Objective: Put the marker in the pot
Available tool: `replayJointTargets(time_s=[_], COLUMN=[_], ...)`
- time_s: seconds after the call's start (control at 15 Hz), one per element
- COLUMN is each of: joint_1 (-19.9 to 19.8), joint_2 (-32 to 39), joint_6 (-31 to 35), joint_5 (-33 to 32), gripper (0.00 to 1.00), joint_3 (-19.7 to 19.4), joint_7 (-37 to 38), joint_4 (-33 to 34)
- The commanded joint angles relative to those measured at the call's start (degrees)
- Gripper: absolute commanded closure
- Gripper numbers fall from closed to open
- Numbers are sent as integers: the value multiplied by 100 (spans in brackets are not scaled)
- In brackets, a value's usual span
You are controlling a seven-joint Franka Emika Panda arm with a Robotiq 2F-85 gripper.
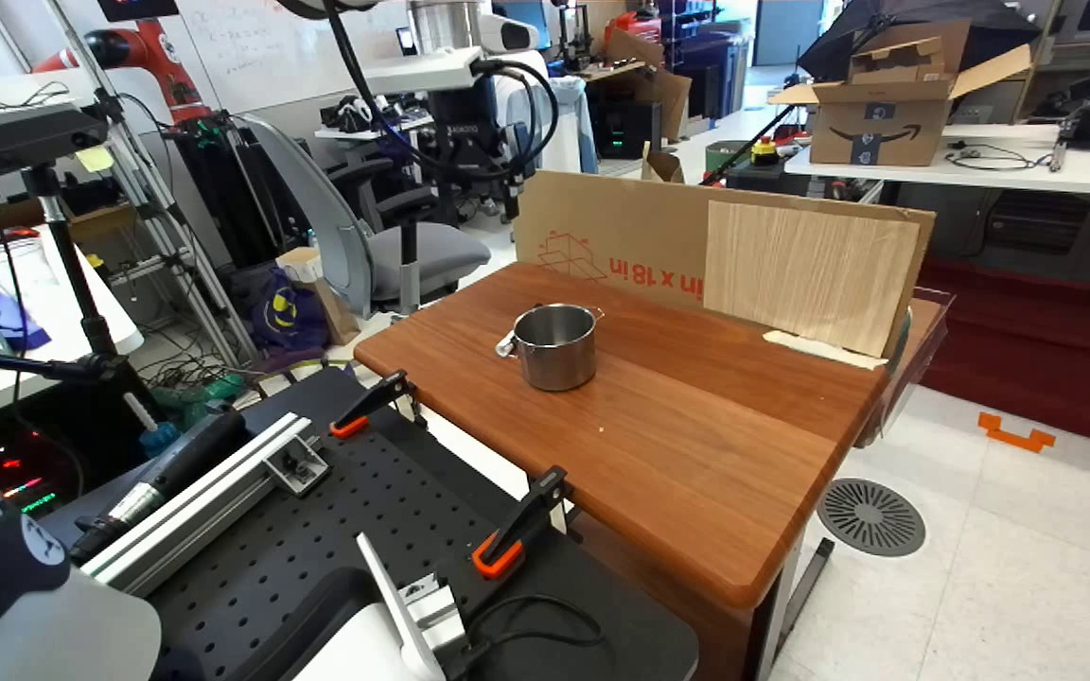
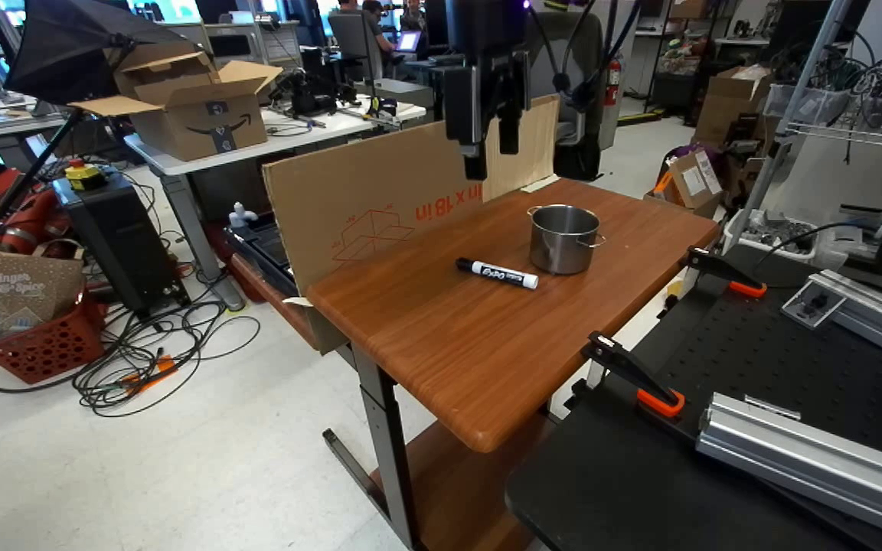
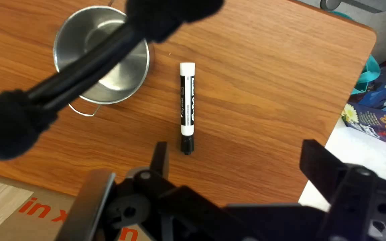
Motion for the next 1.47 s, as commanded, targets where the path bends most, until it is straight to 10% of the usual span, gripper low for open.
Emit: replayJointTargets(time_s=[0.0,1.4], joint_1=[29,176], joint_2=[579,3103], joint_6=[-186,-1464], joint_5=[-37,-212], gripper=[0,7], joint_3=[-63,-400], joint_7=[-204,17], joint_4=[522,2596])
